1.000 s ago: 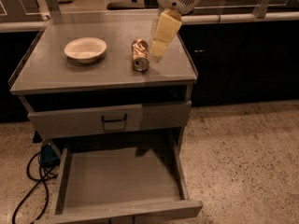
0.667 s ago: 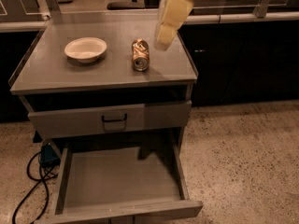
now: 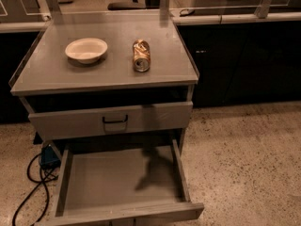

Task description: Place orange can into middle drawer

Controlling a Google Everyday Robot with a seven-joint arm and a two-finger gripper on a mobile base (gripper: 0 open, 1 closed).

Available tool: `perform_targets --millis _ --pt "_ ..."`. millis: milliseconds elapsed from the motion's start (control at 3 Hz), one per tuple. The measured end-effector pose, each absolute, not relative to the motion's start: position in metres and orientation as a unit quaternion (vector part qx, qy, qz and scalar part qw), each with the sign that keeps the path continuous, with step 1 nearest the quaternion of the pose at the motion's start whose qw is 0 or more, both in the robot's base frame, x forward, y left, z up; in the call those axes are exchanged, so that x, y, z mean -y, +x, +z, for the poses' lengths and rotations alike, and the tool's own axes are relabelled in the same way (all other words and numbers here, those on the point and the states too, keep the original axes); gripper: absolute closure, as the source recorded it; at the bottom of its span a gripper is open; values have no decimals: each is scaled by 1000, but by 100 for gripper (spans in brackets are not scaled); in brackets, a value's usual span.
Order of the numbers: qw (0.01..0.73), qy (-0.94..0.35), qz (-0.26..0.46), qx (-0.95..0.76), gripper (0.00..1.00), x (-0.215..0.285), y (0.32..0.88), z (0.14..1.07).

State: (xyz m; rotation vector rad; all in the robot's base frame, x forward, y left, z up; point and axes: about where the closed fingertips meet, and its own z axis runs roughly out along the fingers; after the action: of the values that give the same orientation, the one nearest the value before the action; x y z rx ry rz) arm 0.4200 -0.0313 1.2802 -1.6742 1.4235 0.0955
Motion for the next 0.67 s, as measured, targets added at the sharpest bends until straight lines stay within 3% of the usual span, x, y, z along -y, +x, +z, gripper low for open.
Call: perform_targets --millis 333,667 --pt "499 -665 45 -554 0 20 412 1317" --pt "499 -665 45 -554 0 20 412 1317"
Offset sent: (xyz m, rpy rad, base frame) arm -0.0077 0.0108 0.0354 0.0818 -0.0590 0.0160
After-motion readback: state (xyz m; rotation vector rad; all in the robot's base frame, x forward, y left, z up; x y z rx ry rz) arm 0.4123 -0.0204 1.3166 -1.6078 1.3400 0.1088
